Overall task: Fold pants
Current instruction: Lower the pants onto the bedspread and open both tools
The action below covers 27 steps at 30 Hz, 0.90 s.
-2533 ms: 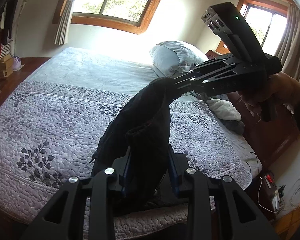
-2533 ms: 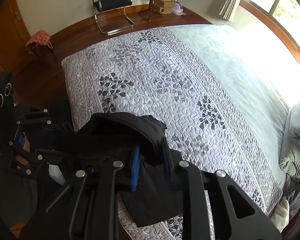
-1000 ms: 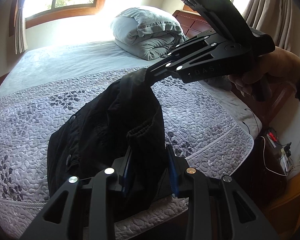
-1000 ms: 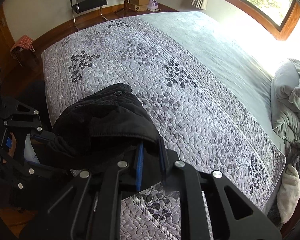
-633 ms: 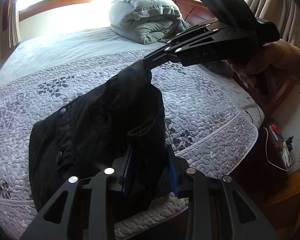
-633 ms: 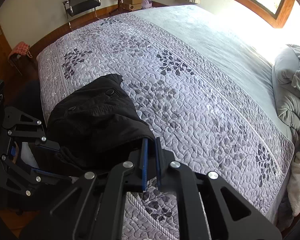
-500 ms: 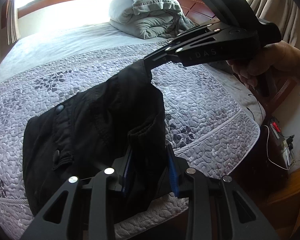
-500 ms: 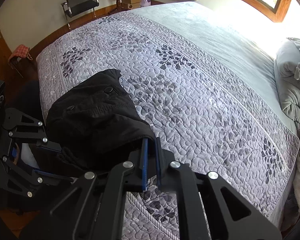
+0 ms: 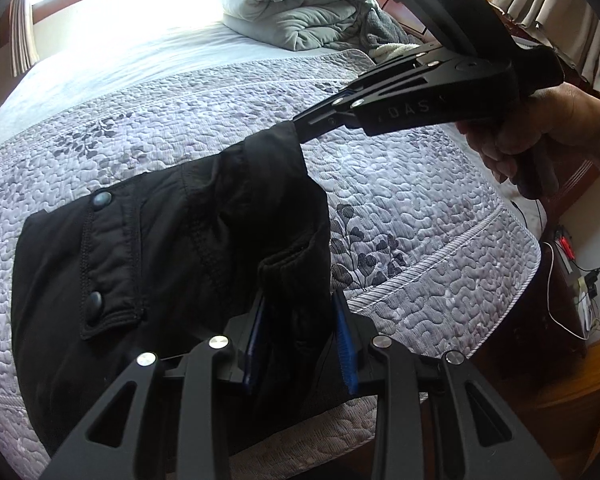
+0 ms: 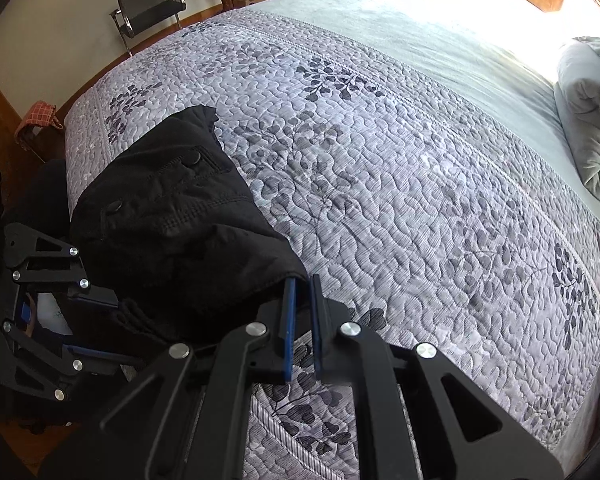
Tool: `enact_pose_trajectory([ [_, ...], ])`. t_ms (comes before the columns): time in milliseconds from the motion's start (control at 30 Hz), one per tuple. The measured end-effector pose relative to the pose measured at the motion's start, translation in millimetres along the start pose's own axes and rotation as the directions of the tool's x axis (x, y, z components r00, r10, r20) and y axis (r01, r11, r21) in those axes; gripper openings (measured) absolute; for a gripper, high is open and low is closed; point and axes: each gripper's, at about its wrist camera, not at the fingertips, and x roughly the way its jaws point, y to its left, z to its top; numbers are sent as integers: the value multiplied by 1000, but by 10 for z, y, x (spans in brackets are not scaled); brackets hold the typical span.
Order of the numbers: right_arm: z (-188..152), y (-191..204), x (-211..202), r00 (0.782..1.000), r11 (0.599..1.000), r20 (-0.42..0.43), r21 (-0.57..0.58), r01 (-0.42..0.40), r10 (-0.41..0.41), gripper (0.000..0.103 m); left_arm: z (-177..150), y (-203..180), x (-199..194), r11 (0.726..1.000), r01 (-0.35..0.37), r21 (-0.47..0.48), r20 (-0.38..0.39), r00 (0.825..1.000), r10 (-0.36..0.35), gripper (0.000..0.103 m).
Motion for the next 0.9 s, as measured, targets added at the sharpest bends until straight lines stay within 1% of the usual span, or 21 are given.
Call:
enact_pose_trajectory([
  [233,-241,-119,296,999,998,-15,52,-35,36,6,-114,-7,259,1000,-11,-1,-36,999,11,34],
  [400,-357,-209,381,998,989,5,131,-62,62,10,-192,11,371,1000,12,-12,-62,998,-12,38],
  [433,-379,-239,395,998,984,6,165,-67,67,16,-202,14,382,1000,16,-10,-61,998,-17,39],
  [467,-416,-283,410,997,972,10,220,-82,82,30,-210,21,388,1000,22,-8,-64,998,-22,41],
  [500,-460,-326,420,996,957,12,277,-93,93,38,-215,41,380,999,42,-12,-59,997,-43,42],
  [533,-525,-385,433,995,932,10,349,-92,95,51,-220,65,368,997,72,-22,-53,996,-73,47],
  [567,-605,-453,445,995,901,8,424,-92,98,58,-227,96,358,992,119,-34,-57,991,-121,51],
  [600,-691,-511,443,994,866,21,490,-101,104,58,-230,125,333,983,179,-47,-64,981,-182,59],
  [633,-792,-559,413,994,828,47,550,-107,98,58,-236,159,277,971,232,-59,-62,970,-236,66],
  [667,-873,-583,367,994,800,70,590,-107,82,57,-244,202,197,962,267,-65,-47,962,-270,69],
  [700,-945,-577,305,992,780,105,614,-119,69,56,-256,247,95,954,292,-65,-29,955,-294,77],
  [733,-993,-554,218,988,764,148,632,-131,48,53,-266,303,-12,946,318,-68,-10,947,-320,82],
  [767,-1006,-513,132,981,753,189,640,-152,37,51,-278,383,-137,934,350,-78,17,937,-349,84],
  [833,-954,-339,-38,958,761,285,615,-206,29,49,-291,580,-362,915,389,-105,68,921,-384,89],
  [867,-905,-247,-91,942,765,334,595,-245,42,49,-295,696,-457,910,397,-120,95,917,-388,90],
  [900,-840,-142,-115,923,769,380,570,-290,67,49,-306,828,-552,908,395,-141,125,917,-379,92],
])
